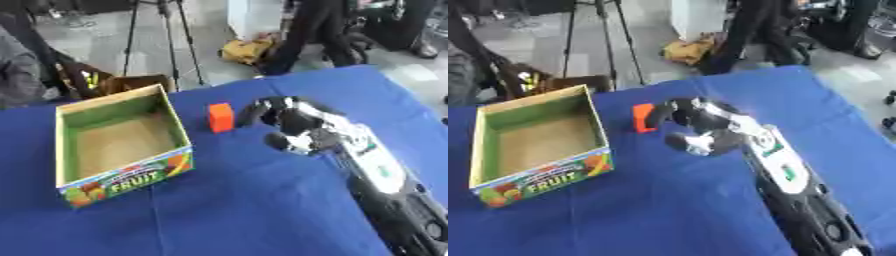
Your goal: Pick up objects on the table and place them in the box.
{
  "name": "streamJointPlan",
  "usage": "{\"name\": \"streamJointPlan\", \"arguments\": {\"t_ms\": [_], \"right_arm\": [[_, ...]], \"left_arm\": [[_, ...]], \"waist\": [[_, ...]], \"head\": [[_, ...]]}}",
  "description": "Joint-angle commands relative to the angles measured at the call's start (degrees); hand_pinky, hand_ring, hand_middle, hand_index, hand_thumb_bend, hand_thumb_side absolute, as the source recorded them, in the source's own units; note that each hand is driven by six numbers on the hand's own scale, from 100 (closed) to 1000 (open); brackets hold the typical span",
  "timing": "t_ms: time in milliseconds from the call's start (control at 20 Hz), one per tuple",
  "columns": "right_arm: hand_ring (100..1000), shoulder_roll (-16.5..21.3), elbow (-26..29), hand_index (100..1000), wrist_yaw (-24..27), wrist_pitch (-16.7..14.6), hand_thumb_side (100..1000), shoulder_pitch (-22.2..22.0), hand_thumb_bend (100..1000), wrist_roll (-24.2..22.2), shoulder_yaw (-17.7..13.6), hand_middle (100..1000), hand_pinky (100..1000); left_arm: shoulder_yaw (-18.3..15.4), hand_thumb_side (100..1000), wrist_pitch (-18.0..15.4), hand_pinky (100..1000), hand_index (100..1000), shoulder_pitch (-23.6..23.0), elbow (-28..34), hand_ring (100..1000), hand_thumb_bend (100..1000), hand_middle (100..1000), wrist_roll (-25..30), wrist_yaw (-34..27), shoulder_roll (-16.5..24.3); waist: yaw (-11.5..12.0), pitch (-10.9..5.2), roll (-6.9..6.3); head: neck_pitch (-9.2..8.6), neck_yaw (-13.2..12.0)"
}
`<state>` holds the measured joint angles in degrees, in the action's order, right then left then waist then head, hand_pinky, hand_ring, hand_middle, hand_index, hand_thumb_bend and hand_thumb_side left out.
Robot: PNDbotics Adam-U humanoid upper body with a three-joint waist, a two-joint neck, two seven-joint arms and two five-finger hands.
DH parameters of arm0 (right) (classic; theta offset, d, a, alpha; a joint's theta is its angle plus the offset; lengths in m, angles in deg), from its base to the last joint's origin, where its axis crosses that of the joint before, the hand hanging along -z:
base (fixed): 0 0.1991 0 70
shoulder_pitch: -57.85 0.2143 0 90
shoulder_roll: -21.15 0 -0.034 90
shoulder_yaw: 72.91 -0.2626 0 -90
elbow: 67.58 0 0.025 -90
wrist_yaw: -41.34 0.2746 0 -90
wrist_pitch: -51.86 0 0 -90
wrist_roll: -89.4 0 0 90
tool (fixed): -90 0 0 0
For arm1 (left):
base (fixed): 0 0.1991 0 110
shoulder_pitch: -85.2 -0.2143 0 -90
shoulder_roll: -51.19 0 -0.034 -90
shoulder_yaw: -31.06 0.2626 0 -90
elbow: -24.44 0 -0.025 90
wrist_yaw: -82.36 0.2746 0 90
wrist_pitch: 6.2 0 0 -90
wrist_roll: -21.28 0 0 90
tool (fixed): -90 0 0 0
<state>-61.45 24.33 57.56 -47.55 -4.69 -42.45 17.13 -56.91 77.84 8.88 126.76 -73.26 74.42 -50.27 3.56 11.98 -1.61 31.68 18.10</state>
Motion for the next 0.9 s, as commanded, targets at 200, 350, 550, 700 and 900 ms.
{"name": "streamJointPlan", "arguments": {"t_ms": [200,350,550,700,900], "right_arm": [[810,1.00,0.60,703,0.28,-0.72,490,0.71,566,-0.56,-0.60,748,990],[819,1.65,1.17,721,-0.11,-2.31,504,0.66,667,-1.65,-0.67,762,995],[837,4.03,1.14,751,-0.77,-5.62,519,0.85,681,-3.40,-0.77,785,995],[866,6.55,0.51,796,-1.00,-8.79,524,1.49,698,-4.85,-0.74,822,989],[900,12.29,-1.57,832,-2.15,-15.26,527,3.73,709,-7.46,-0.37,871,990]], "left_arm": [[-0.66,813,-0.23,457,678,0.47,1.12,861,548,600,-0.47,-0.14,0.56],[-1.02,806,-0.41,449,638,0.49,1.11,830,542,514,-2.63,-0.51,0.54],[-0.75,804,-0.35,444,632,0.46,1.06,812,537,422,-4.22,-0.77,0.57],[-0.55,806,-0.31,446,636,0.46,1.07,816,537,440,-4.11,-0.75,0.59],[-0.04,808,-0.24,445,628,0.64,1.16,817,532,437,-2.73,-0.72,0.72]], "waist": [[0.07,-0.78,0.16],[0.12,-0.75,0.16],[0.17,-0.68,0.21],[0.29,-0.61,0.29],[1.11,-0.37,0.56]], "head": [[0.16,0.12],[0.14,0.06],[0.05,-0.08],[-0.05,0.02],[-0.42,0.64]]}}
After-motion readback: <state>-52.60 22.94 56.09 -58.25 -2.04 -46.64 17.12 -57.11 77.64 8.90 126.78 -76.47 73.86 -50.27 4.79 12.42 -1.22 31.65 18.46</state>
